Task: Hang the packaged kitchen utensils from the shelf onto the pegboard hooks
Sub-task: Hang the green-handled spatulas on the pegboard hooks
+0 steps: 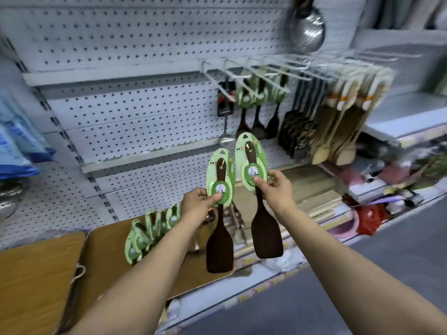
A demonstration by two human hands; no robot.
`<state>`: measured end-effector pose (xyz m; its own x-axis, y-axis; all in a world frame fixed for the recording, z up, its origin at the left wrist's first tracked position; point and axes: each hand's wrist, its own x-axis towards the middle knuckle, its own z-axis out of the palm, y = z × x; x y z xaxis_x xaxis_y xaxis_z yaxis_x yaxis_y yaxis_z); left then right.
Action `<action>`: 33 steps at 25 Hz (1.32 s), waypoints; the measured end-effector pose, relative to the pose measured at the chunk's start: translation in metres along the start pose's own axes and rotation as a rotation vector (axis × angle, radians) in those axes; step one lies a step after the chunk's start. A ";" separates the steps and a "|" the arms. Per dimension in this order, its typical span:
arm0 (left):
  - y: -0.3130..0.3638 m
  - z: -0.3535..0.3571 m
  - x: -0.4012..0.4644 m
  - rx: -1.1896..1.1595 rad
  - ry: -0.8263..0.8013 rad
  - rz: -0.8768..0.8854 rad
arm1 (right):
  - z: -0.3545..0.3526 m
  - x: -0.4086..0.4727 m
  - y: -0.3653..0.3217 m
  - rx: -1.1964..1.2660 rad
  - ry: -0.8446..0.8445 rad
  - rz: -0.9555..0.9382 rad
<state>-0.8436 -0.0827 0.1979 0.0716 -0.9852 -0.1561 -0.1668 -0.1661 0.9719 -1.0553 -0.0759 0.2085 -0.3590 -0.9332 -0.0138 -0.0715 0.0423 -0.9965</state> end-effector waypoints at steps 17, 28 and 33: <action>0.130 0.228 0.058 -0.033 -0.158 0.177 | -0.195 0.146 -0.068 0.120 0.160 -0.162; 0.138 0.286 0.091 -0.053 -0.043 0.132 | -0.225 0.232 -0.059 0.164 -0.090 -0.145; 0.135 0.312 0.068 -0.066 0.106 0.112 | -0.241 0.251 -0.058 0.119 -0.218 -0.129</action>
<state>-1.1684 -0.1854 0.2639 0.1597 -0.9867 -0.0303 -0.1146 -0.0490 0.9922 -1.3651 -0.2269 0.2823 -0.1443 -0.9835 0.1093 0.0106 -0.1120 -0.9937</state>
